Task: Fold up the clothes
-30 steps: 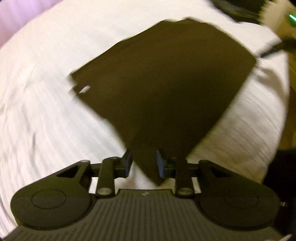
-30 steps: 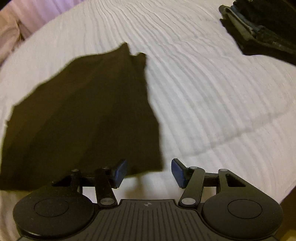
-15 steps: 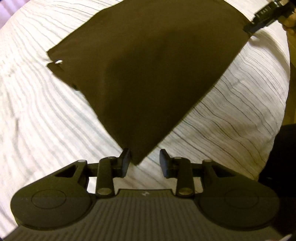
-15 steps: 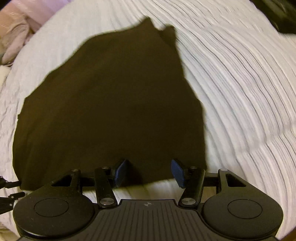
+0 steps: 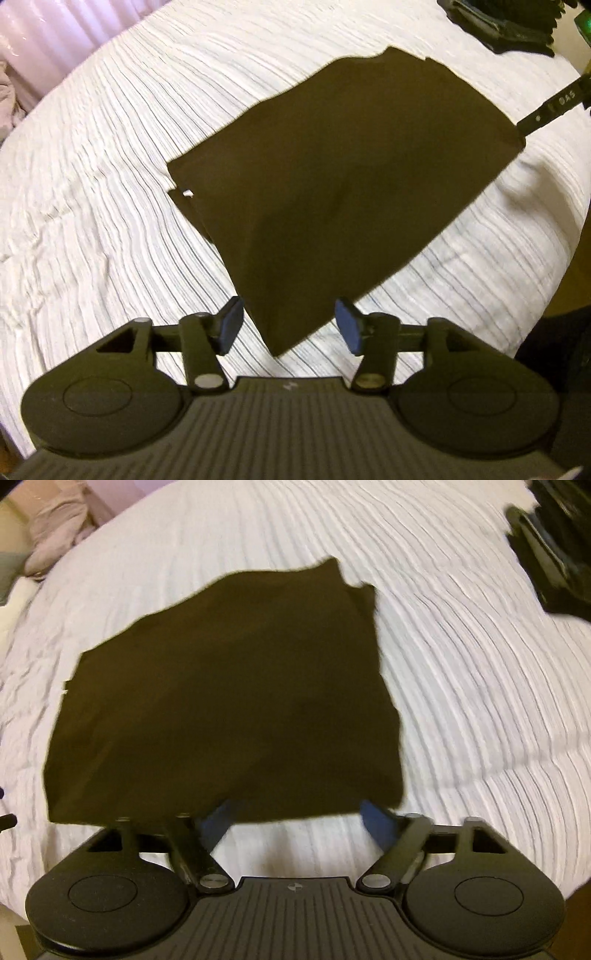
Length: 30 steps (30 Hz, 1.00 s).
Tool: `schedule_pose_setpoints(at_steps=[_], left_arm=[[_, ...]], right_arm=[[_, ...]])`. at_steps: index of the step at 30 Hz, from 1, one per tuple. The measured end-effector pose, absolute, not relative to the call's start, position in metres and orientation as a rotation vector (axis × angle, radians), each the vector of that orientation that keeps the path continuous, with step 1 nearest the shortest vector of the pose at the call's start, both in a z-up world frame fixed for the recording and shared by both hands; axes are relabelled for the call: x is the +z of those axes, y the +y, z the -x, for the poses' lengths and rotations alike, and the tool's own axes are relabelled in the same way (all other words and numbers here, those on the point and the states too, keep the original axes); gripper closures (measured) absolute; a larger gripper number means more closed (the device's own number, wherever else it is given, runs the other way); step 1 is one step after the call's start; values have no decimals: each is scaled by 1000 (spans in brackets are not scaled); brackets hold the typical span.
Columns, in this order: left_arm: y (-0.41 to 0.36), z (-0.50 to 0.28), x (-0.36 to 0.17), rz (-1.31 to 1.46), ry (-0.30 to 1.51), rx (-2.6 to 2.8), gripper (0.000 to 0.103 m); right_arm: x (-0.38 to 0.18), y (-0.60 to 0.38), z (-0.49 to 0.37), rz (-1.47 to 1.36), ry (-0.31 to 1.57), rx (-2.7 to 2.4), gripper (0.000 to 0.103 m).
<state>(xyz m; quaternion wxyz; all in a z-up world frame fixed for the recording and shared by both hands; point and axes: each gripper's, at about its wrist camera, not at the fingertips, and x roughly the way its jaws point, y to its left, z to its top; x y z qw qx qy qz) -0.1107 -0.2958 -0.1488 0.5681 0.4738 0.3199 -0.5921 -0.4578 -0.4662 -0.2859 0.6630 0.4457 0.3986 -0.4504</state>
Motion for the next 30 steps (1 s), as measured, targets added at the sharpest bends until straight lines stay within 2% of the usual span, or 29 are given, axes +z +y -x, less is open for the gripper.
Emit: schedule_pose_setpoints(at_steps=[1,4,7,12,20,30], left_arm=[[-295,112,-145,-1113,742,-1390,39],[-292,113,-137,-1118,711,-1394,34],[-288,107,-133,-1133,679,-1406,23],[-282,87,-138,-1160,631,-1475,20],[-273,37,-142,-1212,499,-1639,18],[-256,-17,-145,-1208,482,-1692,18]], right_arm=[[-283,-466,451,-988,908,-1006,22],[-274,-462,430,-929,949,-990,22],[-265,-457,410,-868,1002,-987,22],[-264,-440,376,-900,1061,-1021,22],[-253,-413,317,-968,1030,-1153,22],[-249,-398,262,-976,1057,-1199,22]])
